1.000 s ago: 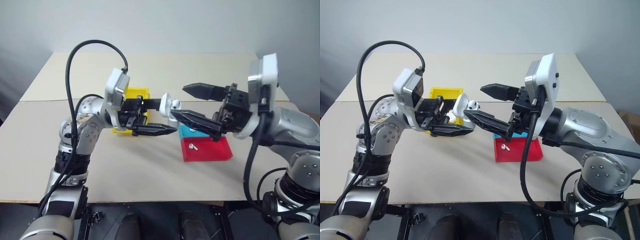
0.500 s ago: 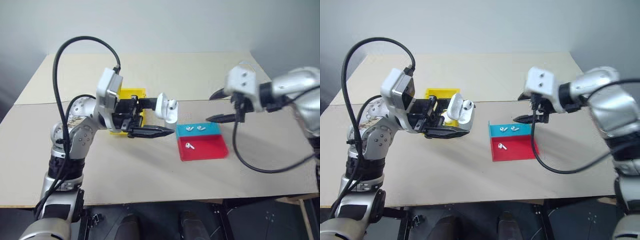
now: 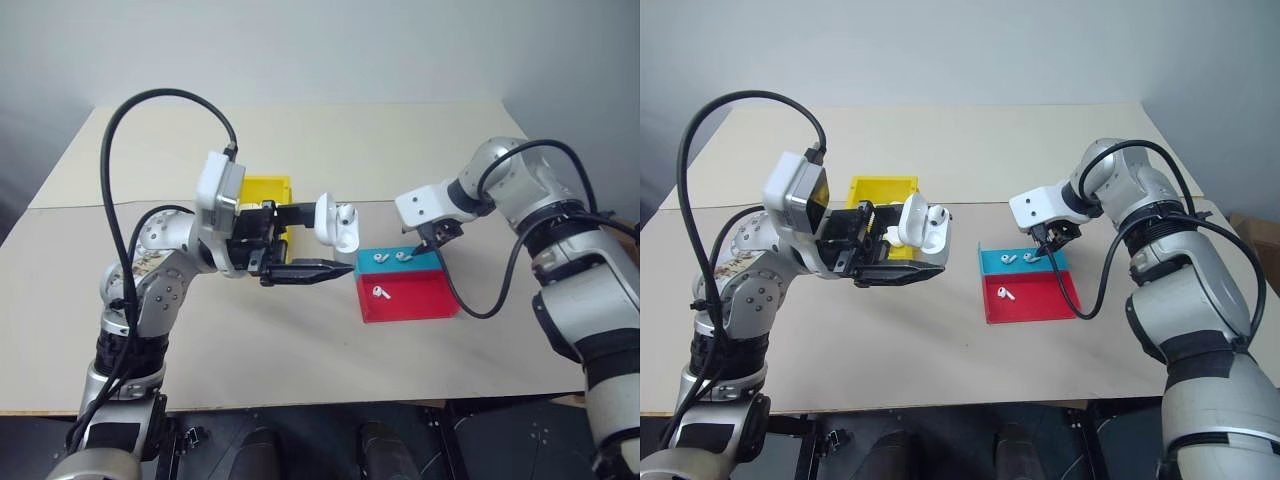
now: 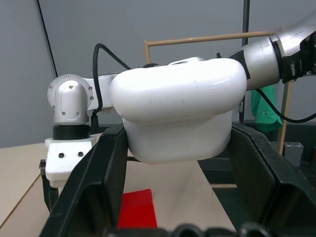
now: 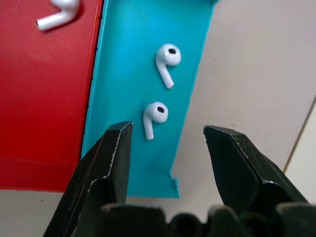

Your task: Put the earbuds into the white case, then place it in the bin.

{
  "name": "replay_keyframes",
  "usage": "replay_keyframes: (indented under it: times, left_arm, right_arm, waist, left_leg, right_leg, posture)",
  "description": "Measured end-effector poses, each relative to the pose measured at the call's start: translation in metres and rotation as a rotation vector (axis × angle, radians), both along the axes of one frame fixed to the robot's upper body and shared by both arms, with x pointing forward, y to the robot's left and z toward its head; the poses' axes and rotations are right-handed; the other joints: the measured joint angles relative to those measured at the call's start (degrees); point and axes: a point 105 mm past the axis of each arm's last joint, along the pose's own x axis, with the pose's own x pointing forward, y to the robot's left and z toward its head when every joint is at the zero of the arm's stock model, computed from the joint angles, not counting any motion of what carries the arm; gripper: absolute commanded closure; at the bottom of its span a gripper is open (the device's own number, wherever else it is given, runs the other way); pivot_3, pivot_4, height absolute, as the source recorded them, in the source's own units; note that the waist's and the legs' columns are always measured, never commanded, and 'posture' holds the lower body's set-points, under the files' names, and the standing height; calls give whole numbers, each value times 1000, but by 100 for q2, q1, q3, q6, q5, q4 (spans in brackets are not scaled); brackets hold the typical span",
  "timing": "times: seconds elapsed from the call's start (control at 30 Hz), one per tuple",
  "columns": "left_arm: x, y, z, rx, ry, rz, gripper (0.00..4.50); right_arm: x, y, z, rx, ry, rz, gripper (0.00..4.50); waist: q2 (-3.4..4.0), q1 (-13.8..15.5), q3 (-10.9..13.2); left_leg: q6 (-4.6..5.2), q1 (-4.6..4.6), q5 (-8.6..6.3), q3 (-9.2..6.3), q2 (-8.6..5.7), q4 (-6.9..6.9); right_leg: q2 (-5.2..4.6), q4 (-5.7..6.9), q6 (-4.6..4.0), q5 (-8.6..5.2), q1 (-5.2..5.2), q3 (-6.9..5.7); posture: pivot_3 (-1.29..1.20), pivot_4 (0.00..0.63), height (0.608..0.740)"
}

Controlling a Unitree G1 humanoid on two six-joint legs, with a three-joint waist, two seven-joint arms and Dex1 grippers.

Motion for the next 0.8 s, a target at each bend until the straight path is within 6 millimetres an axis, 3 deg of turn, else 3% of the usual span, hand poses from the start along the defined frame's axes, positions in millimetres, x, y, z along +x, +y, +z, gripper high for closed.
replay_keyframes:
  times: [0.07, 0.8]
  left_arm:
    - [0, 0, 1, -3, 1, 6, 1734]
    - [-3, 9, 0, -2, -12, 74, 1734]
  right_arm:
    - [1, 0, -4, -16, 6, 2, 2508]
    - [10, 7, -28, -79, -28, 1, 2508]
  waist:
    - [1, -4, 0]
    - [3, -13, 2]
  left_leg:
    - [-2, -1, 1, 0, 0, 0]
    - [-9, 0, 5, 1, 1, -2]
  right_leg:
    - [0, 2, 0, 0, -1, 0]
    - [0, 6, 0, 0, -1, 0]
  posture:
    - [0, 150, 740]
    - [0, 150, 740]
